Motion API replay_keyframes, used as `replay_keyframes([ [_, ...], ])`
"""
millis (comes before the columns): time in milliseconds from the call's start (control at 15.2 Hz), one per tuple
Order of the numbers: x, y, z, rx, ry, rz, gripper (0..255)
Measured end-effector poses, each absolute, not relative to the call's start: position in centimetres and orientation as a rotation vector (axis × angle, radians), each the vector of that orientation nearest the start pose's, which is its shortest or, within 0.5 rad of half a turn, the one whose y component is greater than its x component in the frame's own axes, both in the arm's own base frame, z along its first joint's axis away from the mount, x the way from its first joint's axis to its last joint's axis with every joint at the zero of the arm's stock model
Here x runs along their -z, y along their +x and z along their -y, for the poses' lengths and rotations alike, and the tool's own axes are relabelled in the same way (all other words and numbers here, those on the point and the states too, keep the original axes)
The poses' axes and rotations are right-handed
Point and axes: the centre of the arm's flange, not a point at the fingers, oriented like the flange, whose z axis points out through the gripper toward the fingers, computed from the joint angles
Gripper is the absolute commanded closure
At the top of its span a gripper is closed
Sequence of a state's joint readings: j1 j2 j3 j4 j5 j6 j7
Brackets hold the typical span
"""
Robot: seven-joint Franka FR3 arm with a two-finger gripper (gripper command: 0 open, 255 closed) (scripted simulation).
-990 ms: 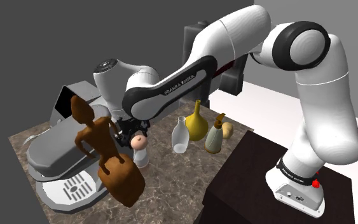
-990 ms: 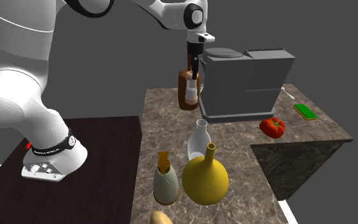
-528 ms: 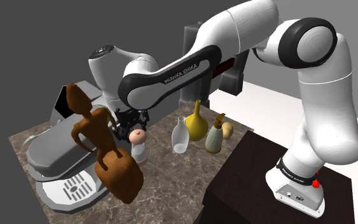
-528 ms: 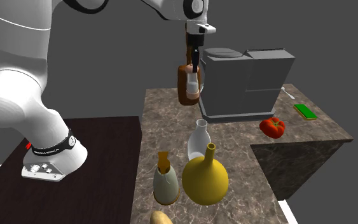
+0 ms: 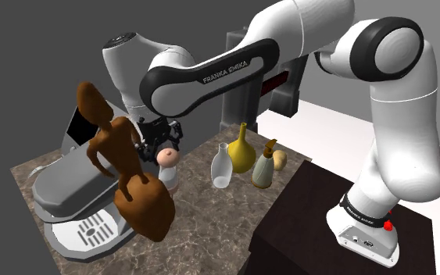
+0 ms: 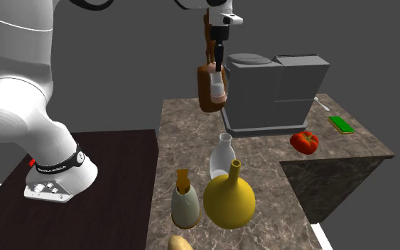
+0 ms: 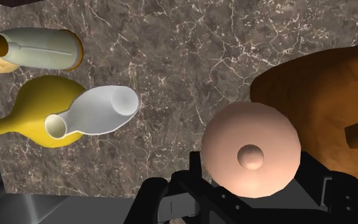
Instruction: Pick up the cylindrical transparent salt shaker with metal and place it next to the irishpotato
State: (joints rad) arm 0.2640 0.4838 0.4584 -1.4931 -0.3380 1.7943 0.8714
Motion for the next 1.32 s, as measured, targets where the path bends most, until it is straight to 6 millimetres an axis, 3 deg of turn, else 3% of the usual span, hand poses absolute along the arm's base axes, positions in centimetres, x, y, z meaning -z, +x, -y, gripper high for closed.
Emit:
replay_keyframes([
  [462,-43.5,55.0,-38.1,-0.015,-3.310,-0.139,255],
  [660,-43.8,53.6,-35.2,-0.015,-3.311,-0.138,255],
  [1320,-43.9,48.9,-22.5,-0.015,-3.310,-0.140,255],
])
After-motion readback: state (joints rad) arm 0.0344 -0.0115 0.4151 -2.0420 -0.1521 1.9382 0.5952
